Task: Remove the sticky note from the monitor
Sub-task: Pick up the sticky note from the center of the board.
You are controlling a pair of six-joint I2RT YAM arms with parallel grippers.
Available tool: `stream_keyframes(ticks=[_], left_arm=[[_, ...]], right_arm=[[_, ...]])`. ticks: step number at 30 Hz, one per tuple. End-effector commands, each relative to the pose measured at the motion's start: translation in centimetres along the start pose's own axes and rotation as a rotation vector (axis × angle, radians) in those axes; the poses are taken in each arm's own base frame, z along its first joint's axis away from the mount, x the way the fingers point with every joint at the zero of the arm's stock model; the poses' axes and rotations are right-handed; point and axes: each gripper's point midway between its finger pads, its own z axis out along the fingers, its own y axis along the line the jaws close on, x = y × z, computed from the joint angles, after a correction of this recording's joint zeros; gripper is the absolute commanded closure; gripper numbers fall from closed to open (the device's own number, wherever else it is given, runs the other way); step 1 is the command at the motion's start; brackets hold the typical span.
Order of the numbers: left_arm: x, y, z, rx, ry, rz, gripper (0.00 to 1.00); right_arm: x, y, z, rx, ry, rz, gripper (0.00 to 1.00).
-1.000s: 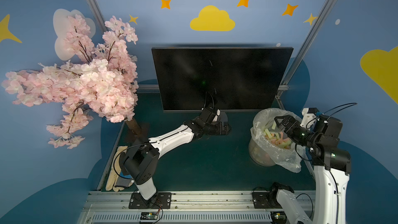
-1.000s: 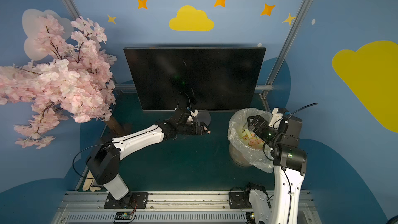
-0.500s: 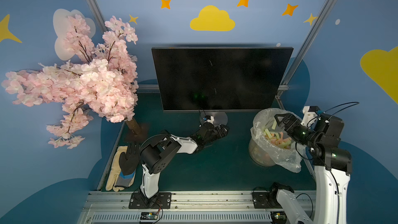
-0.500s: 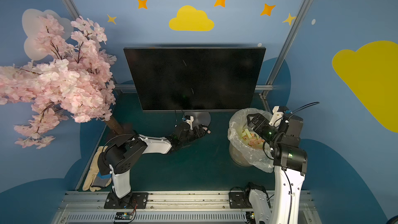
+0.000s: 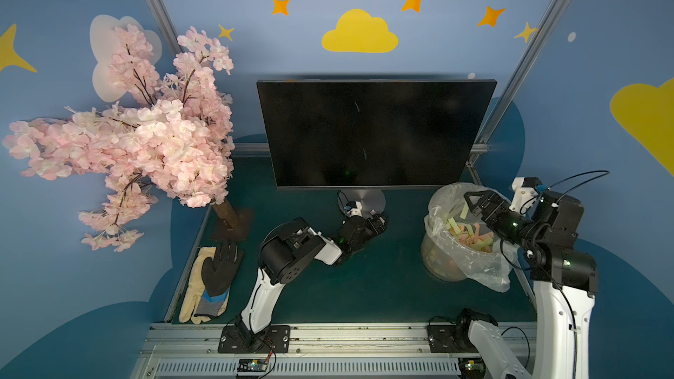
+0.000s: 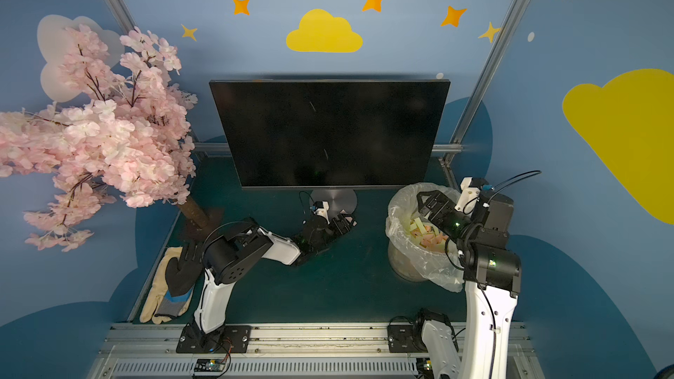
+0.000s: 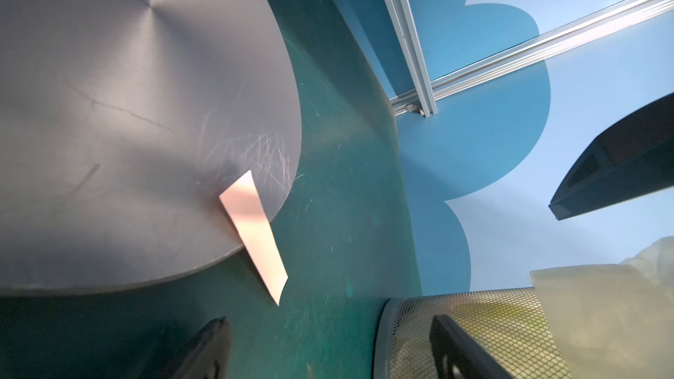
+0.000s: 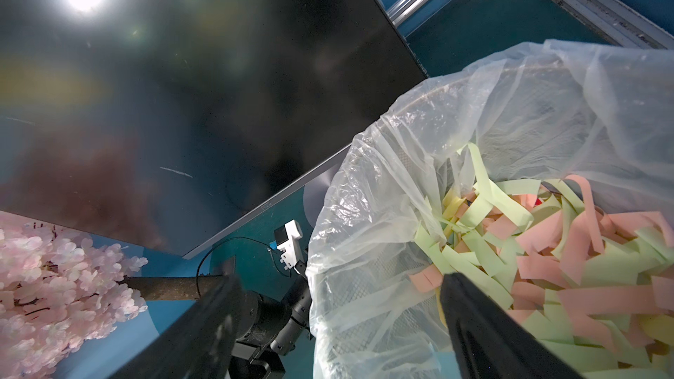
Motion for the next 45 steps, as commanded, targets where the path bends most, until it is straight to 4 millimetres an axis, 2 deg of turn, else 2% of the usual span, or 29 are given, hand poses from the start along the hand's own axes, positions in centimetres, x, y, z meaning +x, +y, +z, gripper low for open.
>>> stream_keyframes(ticks=[1,20,25,33,37,42,43,45], left_arm=[[-0.5,-0.3,0.8,0.01,-0.03,-0.01,0.13],[0.6,2.1,2.2,-0.089,-0.008,-0.025,0.2],[0.7,2.5,2.9,-0.105,-0.011,-0.027,0.25],[0.6,3.0,4.4,-0.109,-0.015,-0.03,0.39],[0.3,3.7,4.9,-0.118,-0.027,-0.043,0.54],[-0.2,4.4,5.3,-0.118,-0.033,-0.051,0.86],[-0.2,4.4,5.2,-0.118,-0.03,-0.053,0.95],[-0.3,4.3,5.2,-0.112,-0.022,-0.055,0.97]], right_arm=[[-0.8,1.2,-0.6,-0.029,-0.027,-0.02,0.1],[-1.1,1.3,-0.7,-0.023,-0.031,-0.026,0.1],[-1.0,1.4,-0.8,-0.024,-0.031,-0.029,0.1],[-1.1,1.6,-1.2,-0.021,-0.036,-0.039,0.1],[-1.0,1.7,-1.5,-0.02,-0.039,-0.045,0.1],[-0.9,1.7,-1.7,-0.018,-0.039,-0.046,0.1],[-0.9,1.7,-1.7,-0.019,-0.039,-0.045,0.1],[-0.9,1.7,-1.8,-0.017,-0.041,-0.045,0.1]])
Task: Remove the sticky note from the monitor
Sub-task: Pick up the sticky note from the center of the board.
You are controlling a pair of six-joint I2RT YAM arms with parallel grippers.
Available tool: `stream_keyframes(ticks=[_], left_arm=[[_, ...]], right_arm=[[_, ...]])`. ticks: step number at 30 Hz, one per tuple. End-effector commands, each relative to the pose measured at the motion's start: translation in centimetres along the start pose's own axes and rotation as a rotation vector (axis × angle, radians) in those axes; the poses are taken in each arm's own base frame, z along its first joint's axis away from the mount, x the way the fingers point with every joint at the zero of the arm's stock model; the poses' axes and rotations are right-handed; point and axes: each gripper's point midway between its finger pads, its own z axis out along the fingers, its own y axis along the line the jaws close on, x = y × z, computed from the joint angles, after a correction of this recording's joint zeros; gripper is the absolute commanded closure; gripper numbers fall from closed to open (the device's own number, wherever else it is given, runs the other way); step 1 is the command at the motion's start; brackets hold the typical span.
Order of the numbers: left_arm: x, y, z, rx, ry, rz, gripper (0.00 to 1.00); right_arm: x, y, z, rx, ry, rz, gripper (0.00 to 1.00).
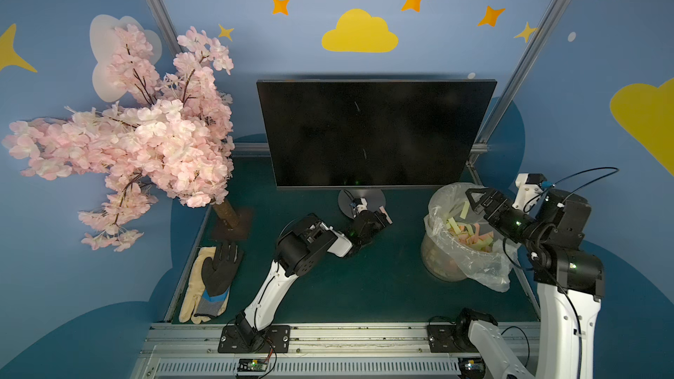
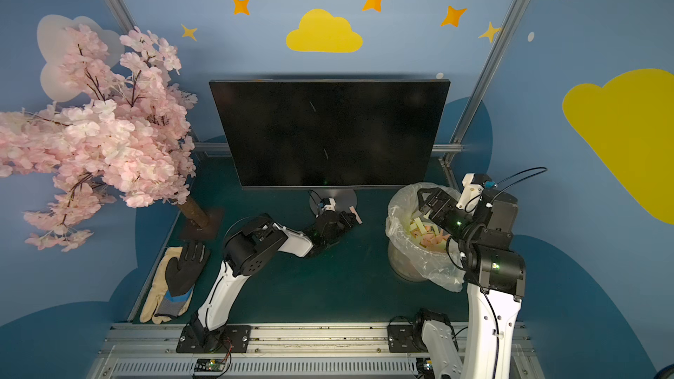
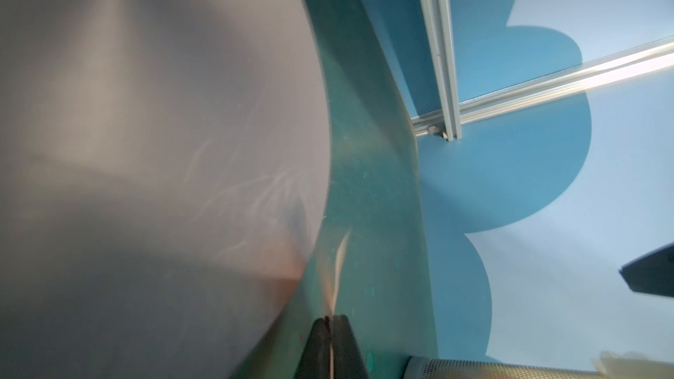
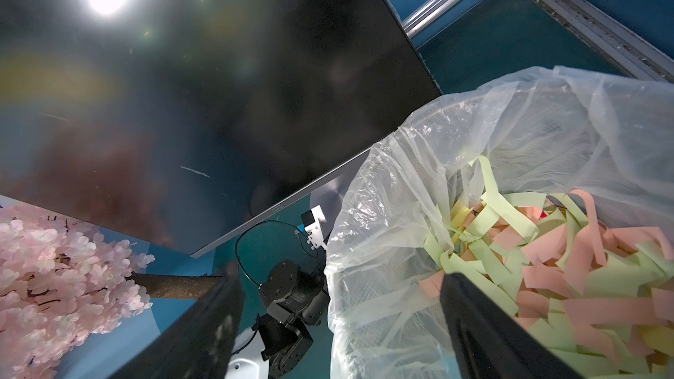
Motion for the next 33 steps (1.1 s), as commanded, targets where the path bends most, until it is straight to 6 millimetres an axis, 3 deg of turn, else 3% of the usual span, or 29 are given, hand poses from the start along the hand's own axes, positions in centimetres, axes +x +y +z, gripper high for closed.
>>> stream_keyframes(ticks=[1,11,22,33], left_arm=[[0.1,2.5,0.2,-0.058,0.021,0.012,0.97],[0.2,-1.1,-2.9,0.034,0.076,-0.017,0.97],[2.2,-6.9,-9.8,0.138,0.238,0.01,0.97],[3.4,-18.8,-16.1,0.337,0.321,0.249,0.97]], right_arm=[[-0.2,0.5,-0.7,-0.001,-0.016,-0.017,0.1],[-0.3,0.4,-0.5,-0.004,-0.025,-0.011,0.1],[-1.7,0.8,-0.5,-0.014,-0.069,-0.01,0.1],[-5.6,2.3,-0.4,-0.027,-0.145,-0.02,0.1]])
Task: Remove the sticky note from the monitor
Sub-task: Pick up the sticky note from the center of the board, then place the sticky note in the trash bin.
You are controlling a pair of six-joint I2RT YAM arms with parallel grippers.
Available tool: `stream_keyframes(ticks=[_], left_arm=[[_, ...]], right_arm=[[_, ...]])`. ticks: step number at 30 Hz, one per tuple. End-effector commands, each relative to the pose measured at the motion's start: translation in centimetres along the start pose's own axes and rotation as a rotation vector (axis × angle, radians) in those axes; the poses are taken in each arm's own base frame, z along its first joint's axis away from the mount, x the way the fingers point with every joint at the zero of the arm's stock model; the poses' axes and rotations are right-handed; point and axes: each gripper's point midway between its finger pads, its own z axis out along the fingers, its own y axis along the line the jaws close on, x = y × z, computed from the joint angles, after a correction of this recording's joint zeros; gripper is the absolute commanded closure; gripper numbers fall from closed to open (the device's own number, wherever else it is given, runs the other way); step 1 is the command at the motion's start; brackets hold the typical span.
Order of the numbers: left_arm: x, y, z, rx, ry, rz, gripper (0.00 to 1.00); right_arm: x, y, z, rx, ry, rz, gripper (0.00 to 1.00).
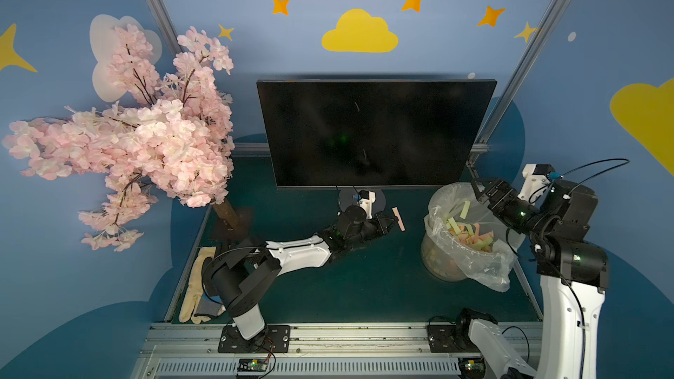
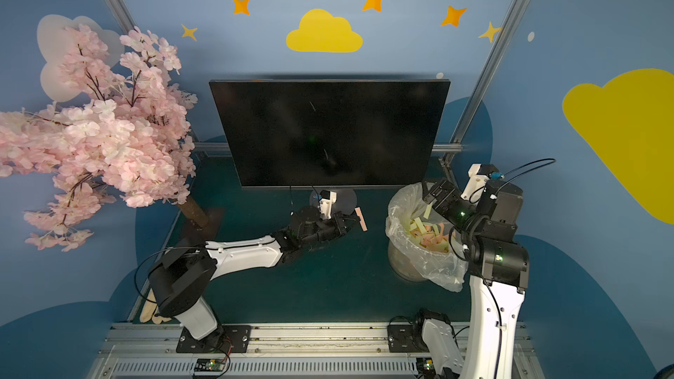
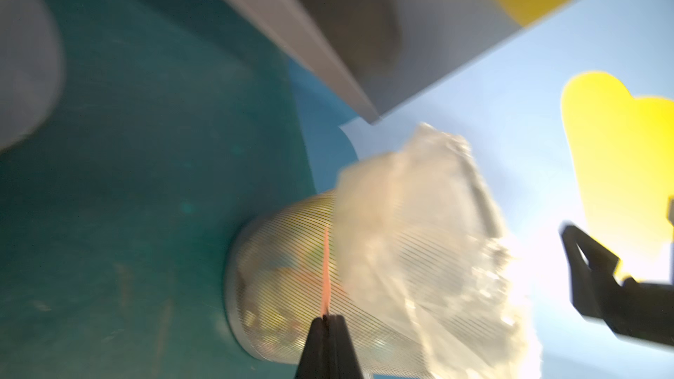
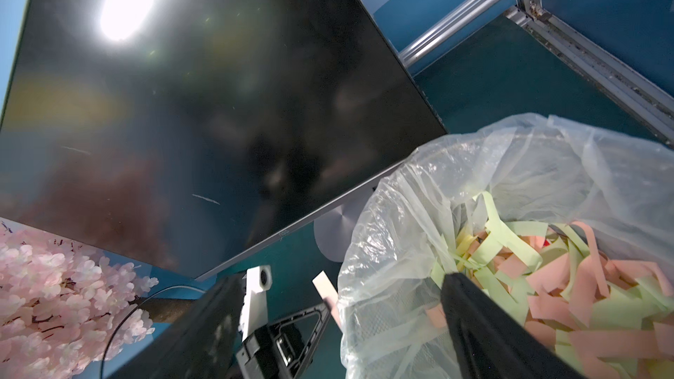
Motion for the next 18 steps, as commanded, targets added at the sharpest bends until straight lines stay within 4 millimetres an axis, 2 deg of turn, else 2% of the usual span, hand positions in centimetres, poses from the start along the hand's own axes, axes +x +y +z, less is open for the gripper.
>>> stream_keyframes(ticks=[1,5,9,13,15,18], left_arm=[[-0.1,-4.0,-0.7,0.045,0.034,0.117,0.97],[-1.0,-8.5,-0.9,0.102,0.031,0.219,0.97],[-1.2,-12.1,-0.3,0.142,0.054,0.291,0.97],[-1.0,-14.6,1.1,0.174,0.099,0.331,0.97],[0.0,-15.8,1.8,0.203,0.154,0.356,0.97],[1.2,-16.7,3.2,0.213,0.229,0.383,0.97]], right_arm=[[-2.4,1.3,-0.4,-0.026,-0.076,-0.017,0.1],[-3.3,1.3,0.0,-0.028,-0.092,-0.008,0.1],[-3.8,1.0,0.4,-0.021,-0.102,0.003,0.1],[-4.4,0.3,0.6,0.002,-0.123,0.008,0.1],[-4.9,0.0,0.7,0.016,-0.134,0.011,0.1],[-5.9,-0.7,0.8,0.044,-0.154,0.019,0.1]])
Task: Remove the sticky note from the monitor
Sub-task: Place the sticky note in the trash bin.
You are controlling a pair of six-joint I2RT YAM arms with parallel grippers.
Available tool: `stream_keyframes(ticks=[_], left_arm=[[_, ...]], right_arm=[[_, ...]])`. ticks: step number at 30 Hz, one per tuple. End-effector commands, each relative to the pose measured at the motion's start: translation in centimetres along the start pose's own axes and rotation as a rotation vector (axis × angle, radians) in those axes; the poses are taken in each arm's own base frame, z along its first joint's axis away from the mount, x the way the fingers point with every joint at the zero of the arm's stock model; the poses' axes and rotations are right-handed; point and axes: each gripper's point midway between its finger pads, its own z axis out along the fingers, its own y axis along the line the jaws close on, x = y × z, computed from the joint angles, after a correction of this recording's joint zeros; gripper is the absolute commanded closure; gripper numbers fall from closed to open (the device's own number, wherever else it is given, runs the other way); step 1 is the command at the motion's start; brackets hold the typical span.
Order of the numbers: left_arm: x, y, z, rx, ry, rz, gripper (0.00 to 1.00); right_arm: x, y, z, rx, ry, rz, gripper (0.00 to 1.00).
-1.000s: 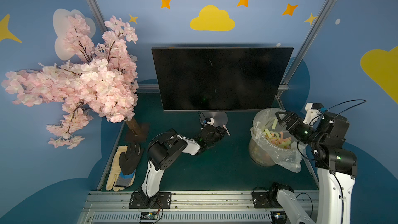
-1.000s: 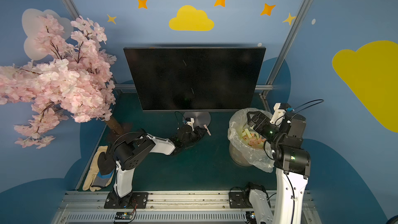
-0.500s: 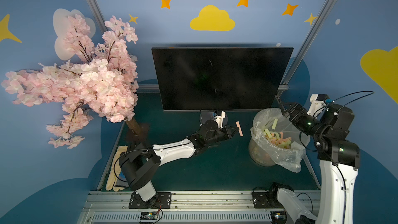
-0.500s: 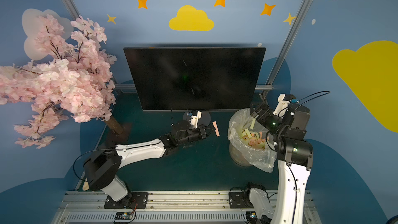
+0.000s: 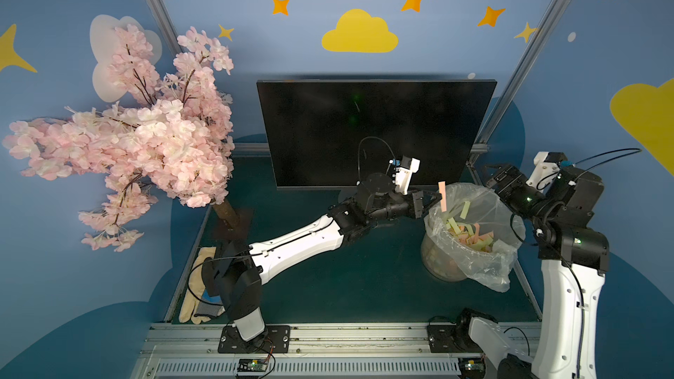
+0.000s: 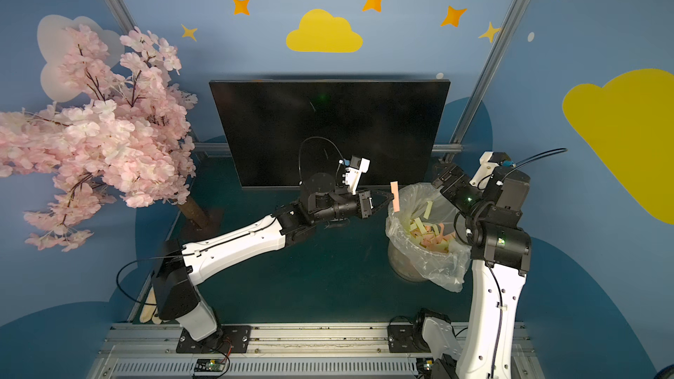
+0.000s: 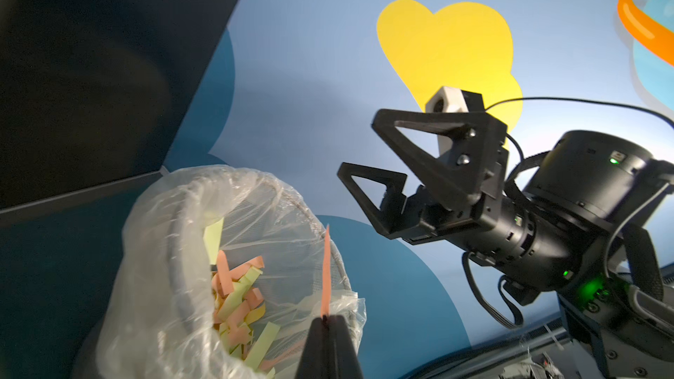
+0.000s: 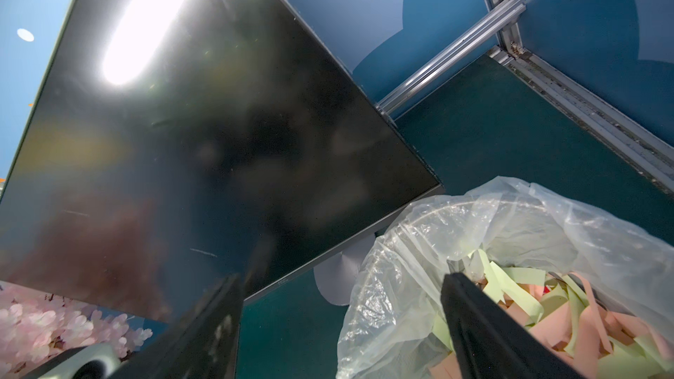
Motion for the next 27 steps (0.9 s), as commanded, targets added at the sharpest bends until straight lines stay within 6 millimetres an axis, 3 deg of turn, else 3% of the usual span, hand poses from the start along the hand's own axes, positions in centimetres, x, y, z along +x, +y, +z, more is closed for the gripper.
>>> stream_keyframes(ticks=[1,9,15,16,18,22,27], left_arm=[[3.0,0.3,1.6,0.0,0.163,0.03,0.97],[5.5,1.0,3.9,-0.039,0.293,0.103,0.97],[6.8,2.6,5.3,-0.053,0.391,0.138,0.95],[6.8,2.6,5.4,-0.051,0.397,0.147,0.88],[6.9,2.7,5.5,-0.05,0.424,0.174,0.53],[6.6,2.5,5.5,-0.047,0.43,0.209,0.03],[5.2,1.3,5.3,-0.015,0.406,0.241,0.0]], right_arm=[[-2.5,0.2,-0.1,0.009,-0.074,-0.015,0.09],[-5.8,-3.4,0.9,0.112,-0.134,0.046,0.09],[-6.6,-6.9,1.1,0.185,-0.148,0.123,0.09],[-6.6,-7.4,1.1,0.196,-0.15,0.13,0.09],[-6.5,-8.4,1.2,0.219,-0.15,0.142,0.09],[-6.2,-10.1,1.5,0.257,-0.142,0.166,0.09],[-5.8,-12.0,1.5,0.309,-0.137,0.188,0.08]])
